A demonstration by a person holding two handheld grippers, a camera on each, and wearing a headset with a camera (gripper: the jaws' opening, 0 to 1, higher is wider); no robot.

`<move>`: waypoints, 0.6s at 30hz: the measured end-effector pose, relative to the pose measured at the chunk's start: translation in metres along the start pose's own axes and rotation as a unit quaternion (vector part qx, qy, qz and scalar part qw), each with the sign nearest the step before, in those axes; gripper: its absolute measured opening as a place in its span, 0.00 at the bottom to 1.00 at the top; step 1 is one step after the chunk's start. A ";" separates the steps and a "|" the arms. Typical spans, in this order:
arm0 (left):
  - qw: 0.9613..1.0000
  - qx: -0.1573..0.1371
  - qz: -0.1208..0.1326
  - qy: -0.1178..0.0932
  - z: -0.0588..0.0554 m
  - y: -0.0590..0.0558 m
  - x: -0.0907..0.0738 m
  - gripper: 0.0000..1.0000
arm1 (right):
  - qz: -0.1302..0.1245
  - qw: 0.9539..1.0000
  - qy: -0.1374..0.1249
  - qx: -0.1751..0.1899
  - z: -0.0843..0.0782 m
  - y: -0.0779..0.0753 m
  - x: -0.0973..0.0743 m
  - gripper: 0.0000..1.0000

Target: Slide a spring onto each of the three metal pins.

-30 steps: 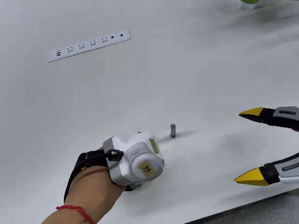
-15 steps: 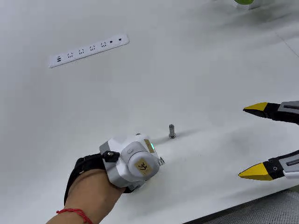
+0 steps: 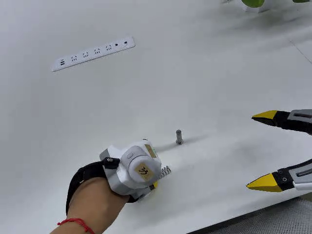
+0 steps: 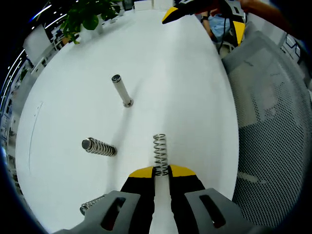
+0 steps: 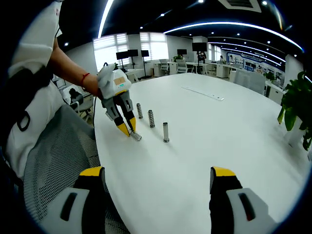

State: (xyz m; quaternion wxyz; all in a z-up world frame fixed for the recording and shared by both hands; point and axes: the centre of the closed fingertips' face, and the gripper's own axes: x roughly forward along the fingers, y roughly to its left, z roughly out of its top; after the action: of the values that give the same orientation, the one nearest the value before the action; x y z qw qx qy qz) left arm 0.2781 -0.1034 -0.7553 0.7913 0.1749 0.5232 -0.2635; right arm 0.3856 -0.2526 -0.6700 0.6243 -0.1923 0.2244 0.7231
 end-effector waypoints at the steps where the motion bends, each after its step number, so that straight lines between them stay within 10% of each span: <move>1: 1.000 -0.003 -0.002 -0.003 0.001 -0.001 0.000 0.10 | 0.001 1.000 0.001 -0.001 0.000 0.001 0.000 0.89; 18: 0.998 -0.023 -0.008 -0.063 0.019 -0.007 -0.026 0.10 | 0.003 1.000 0.003 -0.012 0.017 0.009 0.000 0.89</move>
State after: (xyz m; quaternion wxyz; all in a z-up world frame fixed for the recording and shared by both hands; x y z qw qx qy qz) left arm 0.2799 -0.1133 -0.7239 0.8244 0.1353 0.4795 -0.2685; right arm 0.3770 -0.2439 -0.6556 0.6192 -0.2014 0.2185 0.7269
